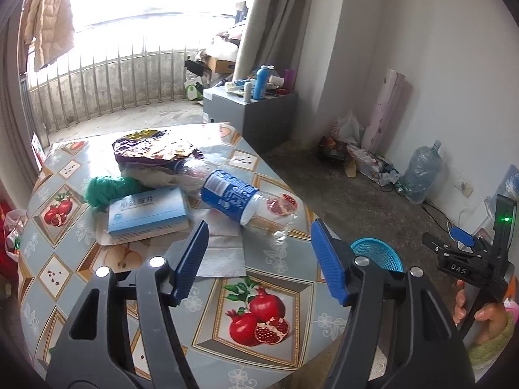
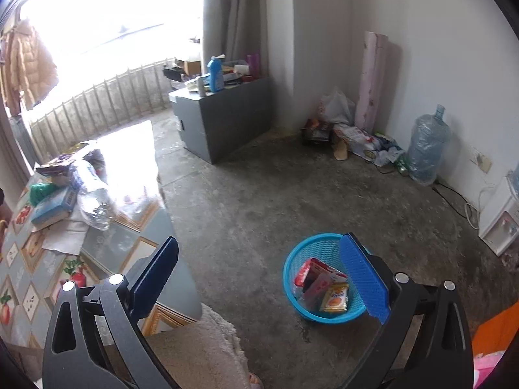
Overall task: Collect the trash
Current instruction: 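Move both tools back over the table toward the Pepsi bottle, then grasp the Pepsi bottle with the right tool while the left tool approaches the blue tablet box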
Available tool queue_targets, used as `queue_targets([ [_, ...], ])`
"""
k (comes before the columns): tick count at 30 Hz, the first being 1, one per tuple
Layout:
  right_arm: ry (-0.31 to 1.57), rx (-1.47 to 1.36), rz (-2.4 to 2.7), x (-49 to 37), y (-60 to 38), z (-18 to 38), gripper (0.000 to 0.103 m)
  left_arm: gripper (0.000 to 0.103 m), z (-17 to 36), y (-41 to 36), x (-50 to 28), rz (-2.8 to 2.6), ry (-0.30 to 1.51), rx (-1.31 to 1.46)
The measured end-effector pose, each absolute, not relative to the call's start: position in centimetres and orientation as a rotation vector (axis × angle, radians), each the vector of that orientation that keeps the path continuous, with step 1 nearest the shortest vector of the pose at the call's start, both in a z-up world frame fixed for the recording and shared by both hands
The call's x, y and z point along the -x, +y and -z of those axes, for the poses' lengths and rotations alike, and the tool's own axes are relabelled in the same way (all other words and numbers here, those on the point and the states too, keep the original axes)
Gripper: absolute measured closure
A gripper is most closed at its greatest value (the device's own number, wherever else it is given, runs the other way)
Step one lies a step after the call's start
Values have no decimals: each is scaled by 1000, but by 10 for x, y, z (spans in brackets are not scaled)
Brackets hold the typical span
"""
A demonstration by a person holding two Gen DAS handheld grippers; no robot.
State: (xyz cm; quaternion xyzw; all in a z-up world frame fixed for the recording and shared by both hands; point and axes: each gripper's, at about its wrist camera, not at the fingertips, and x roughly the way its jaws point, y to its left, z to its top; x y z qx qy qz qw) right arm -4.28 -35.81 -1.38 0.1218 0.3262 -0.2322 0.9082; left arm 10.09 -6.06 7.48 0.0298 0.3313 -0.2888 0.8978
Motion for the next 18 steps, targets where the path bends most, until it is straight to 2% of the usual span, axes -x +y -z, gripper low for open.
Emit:
queue_targets([
  [5,617,-245,362,26,-341,0,6,41,-71,-34,-110,541,672,-9],
  [12,630,-296,178,-12,-317,-10,7,42,-62,-6,-139,492,665,52],
  [13,637,-298,150,-19,-313,-10,10,42,-60,-3,-144,489,665,59],
  [16,659,-291,76,-42,-301,-11,16,48,-56,5,-164,491,661,78],
  [18,692,-303,25,-61,-293,-7,22,57,-52,7,-180,497,665,80],
])
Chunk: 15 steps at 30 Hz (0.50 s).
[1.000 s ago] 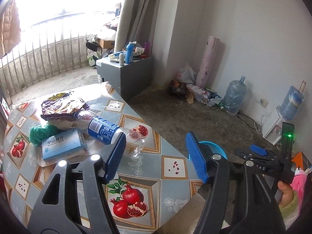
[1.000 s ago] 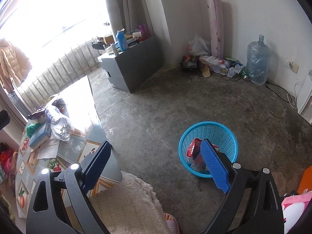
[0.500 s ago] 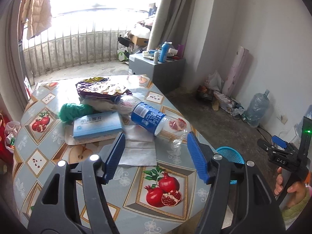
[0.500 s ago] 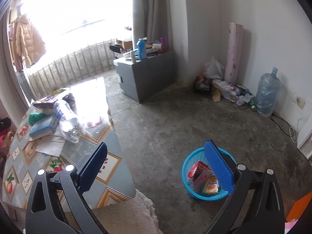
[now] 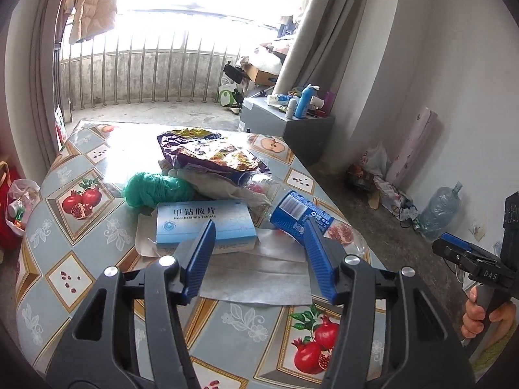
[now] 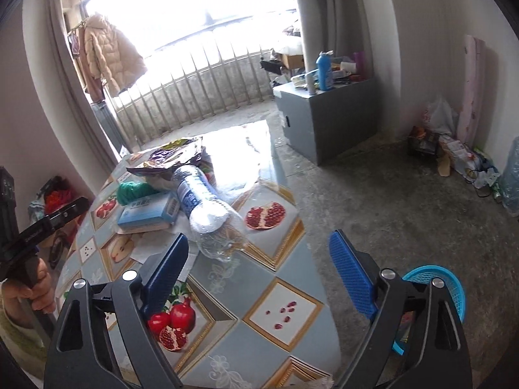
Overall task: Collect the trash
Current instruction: 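Grasp the Pepsi bottle with the right tool while the left tool approaches the blue tablet box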
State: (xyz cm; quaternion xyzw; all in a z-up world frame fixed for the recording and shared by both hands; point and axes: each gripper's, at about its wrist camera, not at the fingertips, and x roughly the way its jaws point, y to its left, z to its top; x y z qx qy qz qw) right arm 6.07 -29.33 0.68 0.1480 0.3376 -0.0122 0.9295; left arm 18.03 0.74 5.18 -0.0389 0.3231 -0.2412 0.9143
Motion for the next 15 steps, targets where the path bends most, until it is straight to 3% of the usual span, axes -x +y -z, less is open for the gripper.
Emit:
queue_targets([
  [5,775,-308,-79,-112,-273,5,28,78,-30,2,-235,484,722,26],
  [8,812,-290,-138,-141,-260,11,29,85,-10,-4,-268,471,776,-37],
  [15,920,-222,-218,-204,-238,31,29,85,23,-26,-320,469,843,-146],
])
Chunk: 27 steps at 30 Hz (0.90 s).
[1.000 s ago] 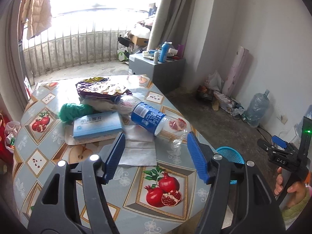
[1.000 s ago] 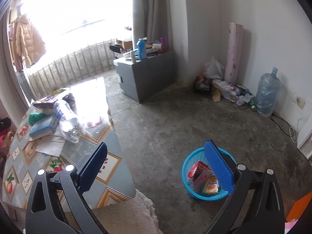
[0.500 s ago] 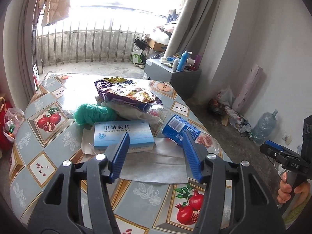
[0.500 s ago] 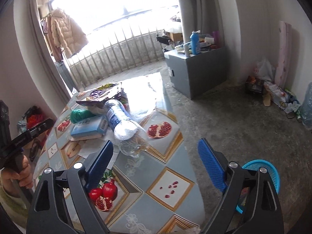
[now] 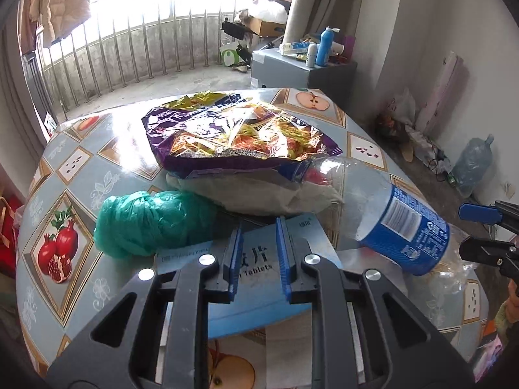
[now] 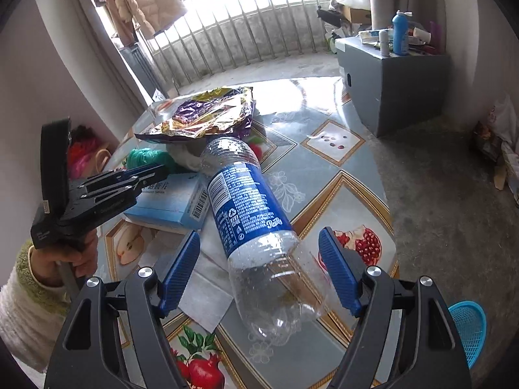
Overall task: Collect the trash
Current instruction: 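Grasp the Pepsi bottle with the right tool while the left tool approaches the blue tablet box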
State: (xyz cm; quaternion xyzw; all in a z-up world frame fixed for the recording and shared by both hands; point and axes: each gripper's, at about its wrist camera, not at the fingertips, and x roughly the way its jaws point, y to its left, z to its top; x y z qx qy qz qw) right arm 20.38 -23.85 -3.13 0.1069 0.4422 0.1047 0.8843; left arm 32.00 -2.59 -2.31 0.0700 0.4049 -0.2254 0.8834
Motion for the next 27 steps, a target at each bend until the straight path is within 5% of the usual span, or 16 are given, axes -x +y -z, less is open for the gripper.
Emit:
queue_targets([
  [2,953,-205,-222,-215,-236,37,30,85,31,-30,-328,453,873,-156],
  [4,1003,-191,-229,-220,-233,44,42,85,34,-30,-327,444,870,-154],
  [18,1034,-207,-216,-162,-226,46,45,85,31,-45,-250,533,884,-207],
  [27,1030,-278,-162,-135,-236,47,45,84,8,-32,-290,490,844,-137],
])
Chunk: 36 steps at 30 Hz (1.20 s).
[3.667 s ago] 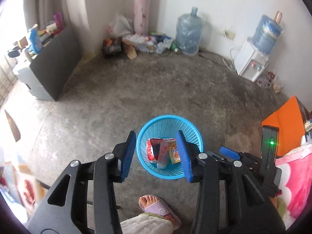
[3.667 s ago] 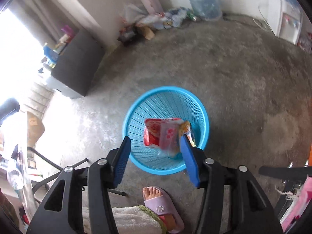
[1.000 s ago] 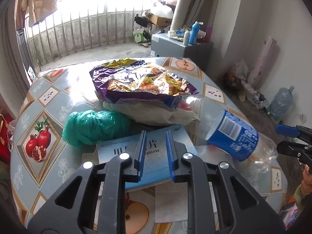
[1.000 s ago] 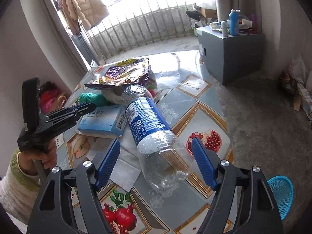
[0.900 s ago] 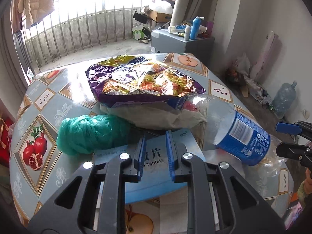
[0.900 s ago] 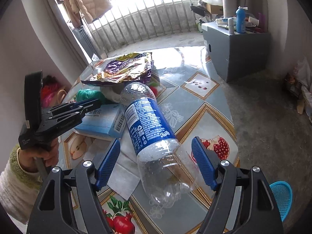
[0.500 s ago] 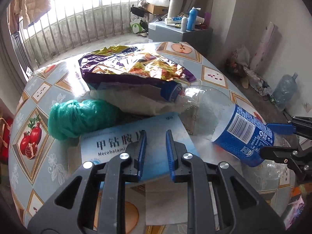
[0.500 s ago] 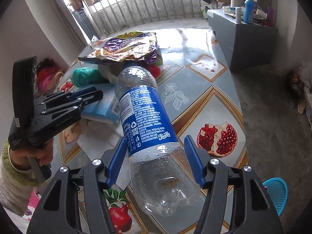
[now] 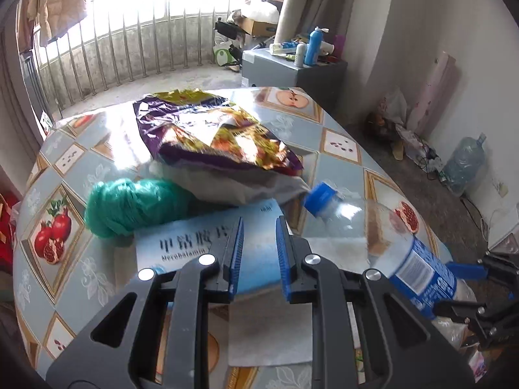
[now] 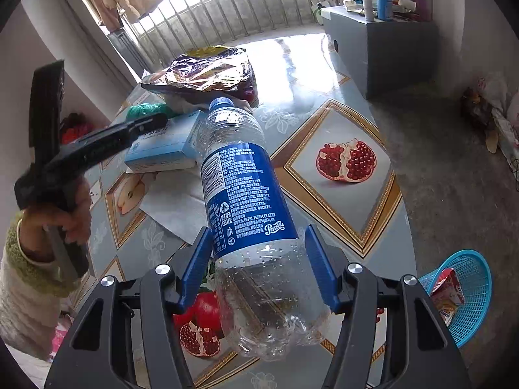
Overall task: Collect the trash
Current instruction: 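Grasp the Pepsi bottle with the right tool while the left tool approaches the blue tablet box, then grasp the blue Mecobalamin tablet box with the left tool and lift it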
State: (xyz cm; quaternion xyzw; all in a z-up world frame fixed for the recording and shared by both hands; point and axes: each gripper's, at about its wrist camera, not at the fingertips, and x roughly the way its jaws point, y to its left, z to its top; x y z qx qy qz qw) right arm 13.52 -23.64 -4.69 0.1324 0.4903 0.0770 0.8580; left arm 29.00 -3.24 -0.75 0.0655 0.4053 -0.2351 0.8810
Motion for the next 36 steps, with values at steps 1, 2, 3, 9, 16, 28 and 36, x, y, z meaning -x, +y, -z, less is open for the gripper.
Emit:
queue_targets([
  [1,1028,-286,-159,-134,-237,48,45,83,10,-35,-300,479,854,-158],
  [2,1027,-294,-157,-133,-238,48,45,80,14,-38,-312,456,878,-193],
  [3,1025,-300,-155,-133,-239,48,45,80,20,-41,-322,429,899,-224],
  [9,1022,-328,-155,-133,-240,49,45,79,31,-47,-352,408,936,-246],
  [16,1028,-349,-151,-129,-243,49,45,79,29,-40,-328,450,1029,-227],
  [28,1043,-388,-131,-104,-246,51,48,78,28,6,-240,521,1108,-112],
  [36,1052,-411,-127,-80,-239,51,49,61,31,54,-203,472,1132,7],
])
